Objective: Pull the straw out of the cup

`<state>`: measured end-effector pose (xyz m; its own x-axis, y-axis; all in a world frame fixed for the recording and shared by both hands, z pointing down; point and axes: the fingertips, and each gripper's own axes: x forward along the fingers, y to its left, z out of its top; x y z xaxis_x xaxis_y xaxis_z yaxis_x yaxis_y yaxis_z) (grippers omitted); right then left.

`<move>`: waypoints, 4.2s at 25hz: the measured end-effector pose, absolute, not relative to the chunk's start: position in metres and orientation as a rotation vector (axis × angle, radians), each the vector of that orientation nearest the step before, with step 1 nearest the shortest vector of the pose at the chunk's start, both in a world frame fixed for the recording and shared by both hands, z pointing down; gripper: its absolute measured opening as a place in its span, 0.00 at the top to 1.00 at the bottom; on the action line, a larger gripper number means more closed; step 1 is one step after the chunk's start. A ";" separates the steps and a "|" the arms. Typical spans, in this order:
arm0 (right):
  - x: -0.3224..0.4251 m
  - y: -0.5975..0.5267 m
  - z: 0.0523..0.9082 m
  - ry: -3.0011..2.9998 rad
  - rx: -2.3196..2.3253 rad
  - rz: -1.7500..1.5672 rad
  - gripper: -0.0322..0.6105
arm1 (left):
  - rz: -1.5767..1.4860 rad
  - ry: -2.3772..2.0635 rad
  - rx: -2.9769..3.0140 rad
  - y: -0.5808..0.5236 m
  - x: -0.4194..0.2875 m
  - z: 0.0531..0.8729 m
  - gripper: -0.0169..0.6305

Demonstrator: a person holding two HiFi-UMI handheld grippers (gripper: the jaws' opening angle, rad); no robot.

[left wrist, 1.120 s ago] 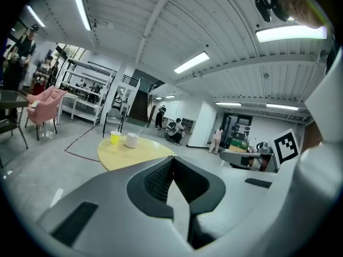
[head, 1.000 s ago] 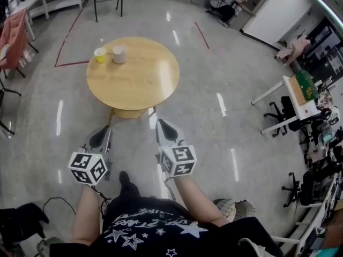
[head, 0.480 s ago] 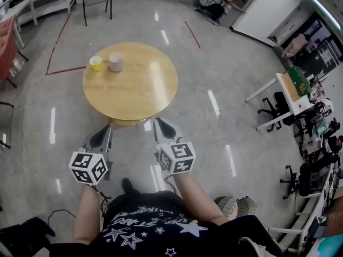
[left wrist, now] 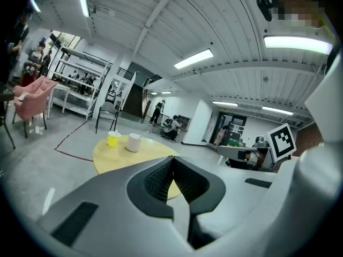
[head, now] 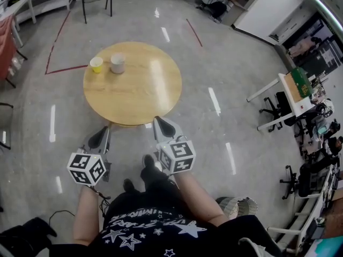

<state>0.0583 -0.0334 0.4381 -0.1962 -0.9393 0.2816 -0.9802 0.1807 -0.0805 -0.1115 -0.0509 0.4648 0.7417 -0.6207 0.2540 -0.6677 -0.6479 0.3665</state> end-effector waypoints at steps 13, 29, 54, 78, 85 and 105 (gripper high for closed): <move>0.107 -0.139 0.441 -2.425 1.700 0.372 0.95 | 0.183 -1.130 2.462 -0.129 -0.057 0.459 0.96; 0.120 -0.217 0.453 -2.642 1.352 0.356 0.95 | 0.164 -1.404 2.321 -0.186 -0.021 0.460 0.96; -0.047 -0.350 0.481 -2.591 1.284 0.334 0.95 | 0.172 -1.388 2.278 -0.324 -0.164 0.485 0.96; -0.114 -0.435 0.550 -2.391 1.252 0.374 0.64 | 0.218 -1.237 2.281 -0.413 -0.216 0.525 0.96; -0.120 -0.467 0.564 -2.342 1.329 0.340 0.65 | 0.231 -1.208 2.279 -0.439 -0.232 0.537 0.96; -0.139 -0.501 0.590 -2.213 1.345 0.253 0.76 | 0.273 -1.178 2.264 -0.451 -0.270 0.558 0.96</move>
<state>-0.1392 -0.5013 0.5899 -0.3614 -0.7671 0.5300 -0.8668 0.4858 0.1120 -0.2696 -0.4508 0.5584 0.5915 -0.6869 0.4222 -0.8026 -0.4517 0.3896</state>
